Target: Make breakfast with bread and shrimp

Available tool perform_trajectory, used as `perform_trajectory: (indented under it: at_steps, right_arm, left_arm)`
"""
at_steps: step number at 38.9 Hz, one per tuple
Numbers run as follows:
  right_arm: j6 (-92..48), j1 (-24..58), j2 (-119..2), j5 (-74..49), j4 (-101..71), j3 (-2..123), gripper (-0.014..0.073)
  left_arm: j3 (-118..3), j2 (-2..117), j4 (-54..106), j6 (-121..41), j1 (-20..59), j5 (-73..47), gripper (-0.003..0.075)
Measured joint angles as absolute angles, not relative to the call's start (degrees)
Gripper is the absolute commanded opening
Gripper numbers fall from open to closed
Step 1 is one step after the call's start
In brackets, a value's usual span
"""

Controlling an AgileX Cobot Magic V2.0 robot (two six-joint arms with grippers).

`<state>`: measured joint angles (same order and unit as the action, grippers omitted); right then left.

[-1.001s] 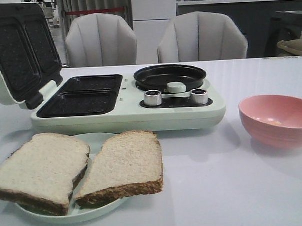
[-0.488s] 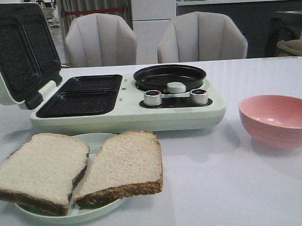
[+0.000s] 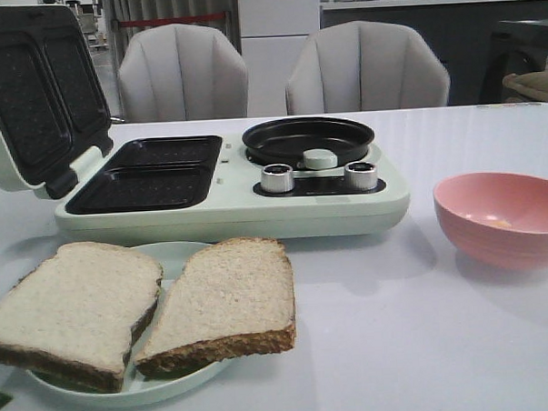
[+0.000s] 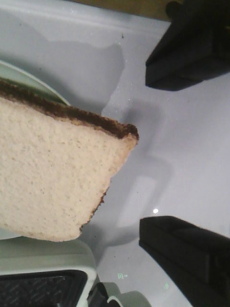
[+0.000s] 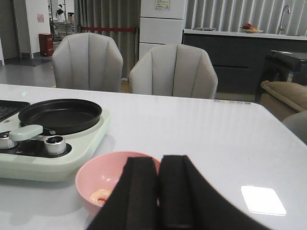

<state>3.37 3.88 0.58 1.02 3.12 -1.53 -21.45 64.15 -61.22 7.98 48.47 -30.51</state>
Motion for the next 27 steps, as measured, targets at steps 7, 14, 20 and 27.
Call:
perform_trajectory:
  at_steps: [7, 14, 20, 27]
  right_arm:
    - [3.37, 3.88, 0.58, 1.02, 3.12, -1.53, 0.0147]
    - [3.37, 3.88, 0.58, 1.02, 3.12, -1.53, 0.0147]
    - [3.37, 3.88, 0.58, 1.02, 3.12, -1.53, 0.0147]
    - [3.37, 3.88, 0.58, 1.02, 3.12, -1.53, 0.0147]
  left_arm:
    - [-23.80, 70.56, -65.31, 7.98, 48.47, -30.40, 0.0584]
    - [-26.03, 75.91, -67.50, 7.98, 48.47, -29.27, 0.0584]
    - [-28.07, 80.57, -69.16, 7.98, 48.11, -28.55, 0.0584]
    - [-29.60, 84.59, -69.90, 7.98, 45.45, -28.20, 0.0584]
